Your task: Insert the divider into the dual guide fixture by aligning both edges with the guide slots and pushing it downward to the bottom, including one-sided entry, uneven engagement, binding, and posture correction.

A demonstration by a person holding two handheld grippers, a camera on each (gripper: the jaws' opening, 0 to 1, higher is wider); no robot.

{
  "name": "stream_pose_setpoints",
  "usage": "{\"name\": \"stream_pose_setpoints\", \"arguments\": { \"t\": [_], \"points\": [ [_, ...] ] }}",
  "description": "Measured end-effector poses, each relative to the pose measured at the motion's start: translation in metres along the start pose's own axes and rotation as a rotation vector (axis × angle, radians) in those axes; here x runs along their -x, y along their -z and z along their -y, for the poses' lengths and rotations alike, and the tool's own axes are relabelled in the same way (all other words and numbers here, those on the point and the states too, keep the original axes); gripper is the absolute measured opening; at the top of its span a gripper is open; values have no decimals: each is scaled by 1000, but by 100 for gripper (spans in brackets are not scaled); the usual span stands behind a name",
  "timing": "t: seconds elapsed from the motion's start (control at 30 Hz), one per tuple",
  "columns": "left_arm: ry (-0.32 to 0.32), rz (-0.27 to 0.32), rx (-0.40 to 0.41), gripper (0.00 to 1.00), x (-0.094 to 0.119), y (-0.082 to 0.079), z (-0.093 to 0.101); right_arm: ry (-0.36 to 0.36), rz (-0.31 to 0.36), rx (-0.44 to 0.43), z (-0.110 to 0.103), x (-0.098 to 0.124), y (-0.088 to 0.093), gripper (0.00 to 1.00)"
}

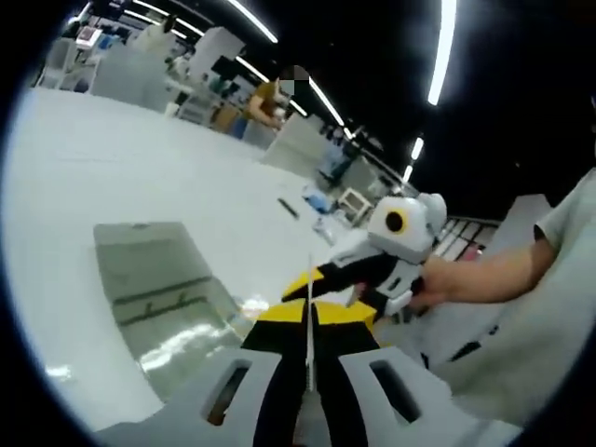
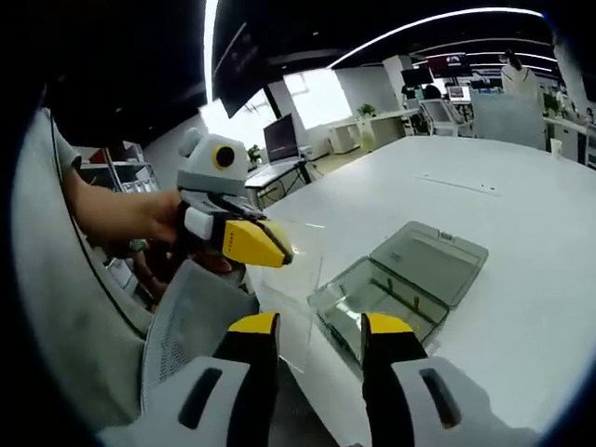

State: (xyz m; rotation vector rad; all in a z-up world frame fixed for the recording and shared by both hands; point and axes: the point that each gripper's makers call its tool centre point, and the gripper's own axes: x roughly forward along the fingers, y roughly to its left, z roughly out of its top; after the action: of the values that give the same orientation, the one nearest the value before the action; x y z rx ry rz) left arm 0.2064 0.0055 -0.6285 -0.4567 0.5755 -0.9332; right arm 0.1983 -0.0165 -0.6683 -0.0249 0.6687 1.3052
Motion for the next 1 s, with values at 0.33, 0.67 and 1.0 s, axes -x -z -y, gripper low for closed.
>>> {"name": "stream_pose_setpoints", "arguments": {
  "t": [0.33,0.67,1.0],
  "points": [
    [66,-33,-64,0,-1,1,12,-112,-11,-15,-9,3,2,26],
    [130,-47,-102,0,0,2,21,-208,-16,-35,-18,5,3,23],
    [185,-64,-125,0,-1,5,26,-280,-4,-62,-25,2,4,21]
  ]
}}
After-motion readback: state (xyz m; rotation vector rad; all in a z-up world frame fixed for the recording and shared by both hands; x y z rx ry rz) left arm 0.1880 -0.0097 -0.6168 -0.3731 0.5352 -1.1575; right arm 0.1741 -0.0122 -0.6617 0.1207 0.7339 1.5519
